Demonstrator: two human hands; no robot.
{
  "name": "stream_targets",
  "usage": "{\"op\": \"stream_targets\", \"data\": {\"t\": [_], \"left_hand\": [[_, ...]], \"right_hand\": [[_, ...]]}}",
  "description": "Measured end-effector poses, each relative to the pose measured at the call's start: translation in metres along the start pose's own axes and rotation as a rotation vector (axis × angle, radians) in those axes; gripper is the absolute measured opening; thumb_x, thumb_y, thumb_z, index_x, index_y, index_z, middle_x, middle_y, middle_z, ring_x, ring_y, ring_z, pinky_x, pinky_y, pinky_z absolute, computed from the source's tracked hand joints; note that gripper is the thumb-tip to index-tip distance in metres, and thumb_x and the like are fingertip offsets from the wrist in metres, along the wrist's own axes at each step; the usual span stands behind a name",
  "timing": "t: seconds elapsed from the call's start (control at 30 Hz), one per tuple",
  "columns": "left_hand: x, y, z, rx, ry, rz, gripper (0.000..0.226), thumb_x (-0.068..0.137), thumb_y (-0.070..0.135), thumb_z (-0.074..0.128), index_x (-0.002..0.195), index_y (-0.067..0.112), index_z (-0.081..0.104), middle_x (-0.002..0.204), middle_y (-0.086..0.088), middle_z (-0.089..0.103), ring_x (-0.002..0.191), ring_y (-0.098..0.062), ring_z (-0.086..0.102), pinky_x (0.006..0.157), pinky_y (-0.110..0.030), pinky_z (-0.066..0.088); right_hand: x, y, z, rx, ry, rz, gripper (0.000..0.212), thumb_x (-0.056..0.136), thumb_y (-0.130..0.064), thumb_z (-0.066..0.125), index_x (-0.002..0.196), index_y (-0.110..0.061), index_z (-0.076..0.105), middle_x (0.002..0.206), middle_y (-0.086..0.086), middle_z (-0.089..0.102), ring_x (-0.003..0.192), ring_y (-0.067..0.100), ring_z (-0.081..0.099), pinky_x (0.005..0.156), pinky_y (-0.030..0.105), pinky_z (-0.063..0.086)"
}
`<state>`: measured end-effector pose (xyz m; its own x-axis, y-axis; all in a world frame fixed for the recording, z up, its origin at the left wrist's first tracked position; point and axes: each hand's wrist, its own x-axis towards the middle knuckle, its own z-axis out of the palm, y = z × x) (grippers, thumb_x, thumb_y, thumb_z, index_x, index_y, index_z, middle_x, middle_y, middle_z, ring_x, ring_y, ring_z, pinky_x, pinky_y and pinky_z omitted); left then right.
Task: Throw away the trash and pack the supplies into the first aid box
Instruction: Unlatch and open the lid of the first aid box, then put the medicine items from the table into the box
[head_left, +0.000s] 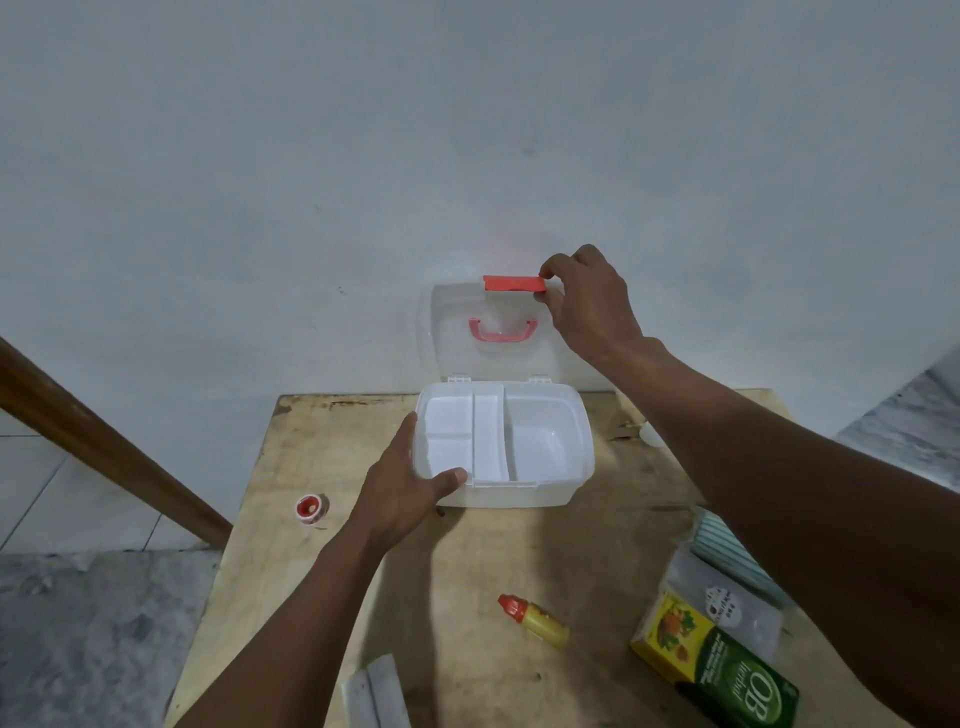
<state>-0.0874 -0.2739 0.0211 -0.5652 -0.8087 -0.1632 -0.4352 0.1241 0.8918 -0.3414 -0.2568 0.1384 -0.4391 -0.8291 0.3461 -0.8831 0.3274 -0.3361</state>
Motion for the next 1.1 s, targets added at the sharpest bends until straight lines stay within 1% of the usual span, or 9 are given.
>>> {"op": "stream_targets", "data": {"t": [0.03,0.17,0.37,0.5,0.67,0.8,0.87,0.93,1.1], "left_hand": [[0.001,0.002,0.0,-0.019,-0.013,0.005,0.077,0.07,0.045,0.079,0.137,0.043,0.04,0.127,0.02,0.057,0.116,-0.01,0.056,0.09,-0.033,0.052],[0.008,0.009,0.003,-0.029,-0.06,0.091,0.089,0.063,0.05,0.083,0.136,0.041,0.035,0.125,0.024,0.053,0.112,0.001,0.053,0.078,-0.017,0.047],[0.005,0.002,0.005,-0.011,-0.062,0.101,0.097,0.064,0.051,0.085,0.141,0.04,0.028,0.126,0.024,0.053,0.115,-0.007,0.055,0.087,-0.035,0.056],[0.002,0.001,0.006,0.03,-0.058,0.103,0.095,0.067,0.046,0.085,0.14,0.041,0.024,0.125,0.022,0.053,0.107,-0.005,0.055,0.074,-0.015,0.046],[0.002,0.001,0.01,0.053,-0.031,0.107,0.095,0.07,0.04,0.085,0.14,0.038,0.02,0.119,0.02,0.052,0.104,-0.01,0.053,0.069,-0.011,0.041],[0.004,0.001,0.01,0.026,-0.062,0.168,0.098,0.066,0.042,0.088,0.138,0.04,0.021,0.126,0.022,0.049,0.11,-0.001,0.053,0.075,-0.011,0.045],[0.006,0.0,0.012,0.013,-0.088,0.221,0.103,0.061,0.041,0.091,0.138,0.037,0.024,0.13,0.02,0.045,0.116,0.006,0.048,0.083,-0.013,0.048],[0.007,-0.002,0.013,0.002,-0.073,0.238,0.104,0.059,0.04,0.093,0.139,0.034,0.025,0.132,0.019,0.044,0.119,0.005,0.047,0.088,-0.019,0.049],[0.002,-0.007,0.017,-0.008,-0.025,0.214,0.102,0.06,0.038,0.092,0.136,0.035,0.023,0.124,0.019,0.046,0.112,0.005,0.048,0.079,-0.016,0.046]], "right_hand": [[0.0,0.0,0.0,0.004,0.001,0.0,0.022,0.096,-0.02,0.063,0.114,-0.008,0.067,0.108,0.014,0.057,0.093,0.029,0.057,0.073,0.026,0.034],[0.002,0.001,0.001,0.005,-0.006,-0.001,0.022,0.096,-0.021,0.063,0.115,-0.01,0.068,0.108,0.014,0.057,0.094,0.028,0.057,0.073,0.025,0.032],[0.006,0.003,-0.001,-0.008,-0.021,-0.007,0.022,0.096,-0.021,0.062,0.113,-0.008,0.069,0.106,0.017,0.059,0.096,0.031,0.057,0.074,0.026,0.031],[0.006,0.002,0.0,-0.025,-0.031,0.001,0.019,0.097,-0.019,0.059,0.109,-0.007,0.069,0.104,0.017,0.058,0.093,0.031,0.057,0.071,0.026,0.03],[0.003,0.001,0.001,-0.081,-0.044,-0.032,0.018,0.097,-0.012,0.056,0.111,-0.005,0.064,0.106,0.017,0.055,0.092,0.034,0.056,0.072,0.028,0.035],[-0.004,0.001,-0.001,-0.098,-0.073,-0.051,0.029,0.095,-0.005,0.058,0.123,-0.003,0.06,0.116,0.017,0.052,0.1,0.035,0.056,0.081,0.035,0.045],[-0.01,-0.001,-0.003,-0.094,-0.098,-0.049,0.038,0.094,-0.004,0.06,0.132,-0.004,0.055,0.123,0.016,0.05,0.106,0.034,0.056,0.088,0.036,0.047],[-0.017,-0.005,-0.008,-0.072,-0.125,-0.035,0.05,0.095,-0.007,0.061,0.142,-0.007,0.046,0.133,0.016,0.047,0.114,0.033,0.055,0.095,0.036,0.045],[-0.055,-0.012,-0.018,-0.018,-0.11,0.043,0.058,0.096,-0.014,0.061,0.149,-0.013,0.037,0.143,0.012,0.044,0.124,0.031,0.052,0.102,0.037,0.042]]}}
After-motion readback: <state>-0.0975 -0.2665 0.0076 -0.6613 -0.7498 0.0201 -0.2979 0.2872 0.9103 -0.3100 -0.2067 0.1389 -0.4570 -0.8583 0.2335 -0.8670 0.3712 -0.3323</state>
